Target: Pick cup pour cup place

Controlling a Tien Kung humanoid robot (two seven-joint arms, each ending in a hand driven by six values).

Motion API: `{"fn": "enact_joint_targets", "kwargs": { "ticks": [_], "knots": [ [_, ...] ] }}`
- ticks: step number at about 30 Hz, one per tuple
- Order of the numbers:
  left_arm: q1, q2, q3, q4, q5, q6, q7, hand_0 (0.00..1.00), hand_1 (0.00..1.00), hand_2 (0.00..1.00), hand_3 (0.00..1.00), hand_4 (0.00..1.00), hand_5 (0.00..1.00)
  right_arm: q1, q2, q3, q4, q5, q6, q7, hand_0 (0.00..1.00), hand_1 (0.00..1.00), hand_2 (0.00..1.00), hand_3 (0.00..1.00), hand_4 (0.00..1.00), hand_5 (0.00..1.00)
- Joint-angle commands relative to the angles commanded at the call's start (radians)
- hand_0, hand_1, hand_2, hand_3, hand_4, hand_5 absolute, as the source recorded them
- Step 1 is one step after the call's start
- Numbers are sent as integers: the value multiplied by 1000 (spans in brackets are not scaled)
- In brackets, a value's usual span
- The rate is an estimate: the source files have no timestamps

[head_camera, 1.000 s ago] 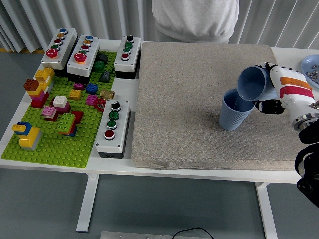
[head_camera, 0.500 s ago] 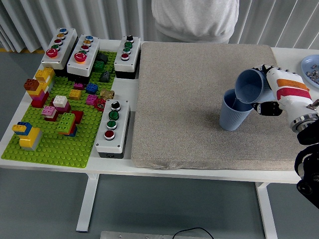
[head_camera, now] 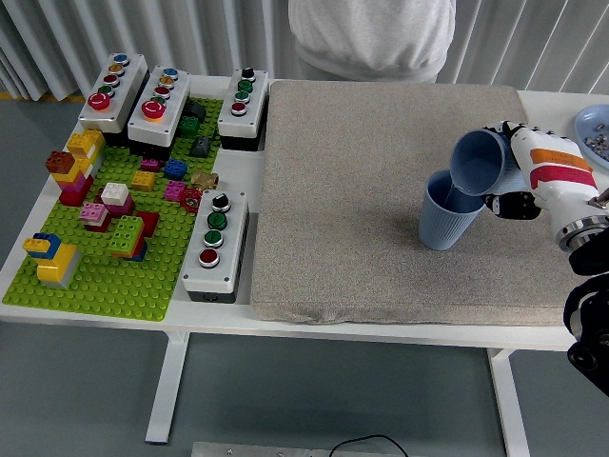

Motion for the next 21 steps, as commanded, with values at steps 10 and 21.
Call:
{"fn": "enact_joint_targets", "kwargs": {
  "ticks": [10, 21],
  "knots": [
    [-3, -1, -1, 0, 2, 0, 0, 738, 733, 801, 668, 523, 926, 2, -4, 4, 0, -1, -1, 0, 792, 672, 570, 680, 722, 156],
    [-7, -2, -2, 1, 4, 0, 0, 738, 733, 801, 669, 523, 926, 3, -5, 9, 0, 0, -1, 0, 793, 672, 571, 680, 721, 155]
  ]
}}
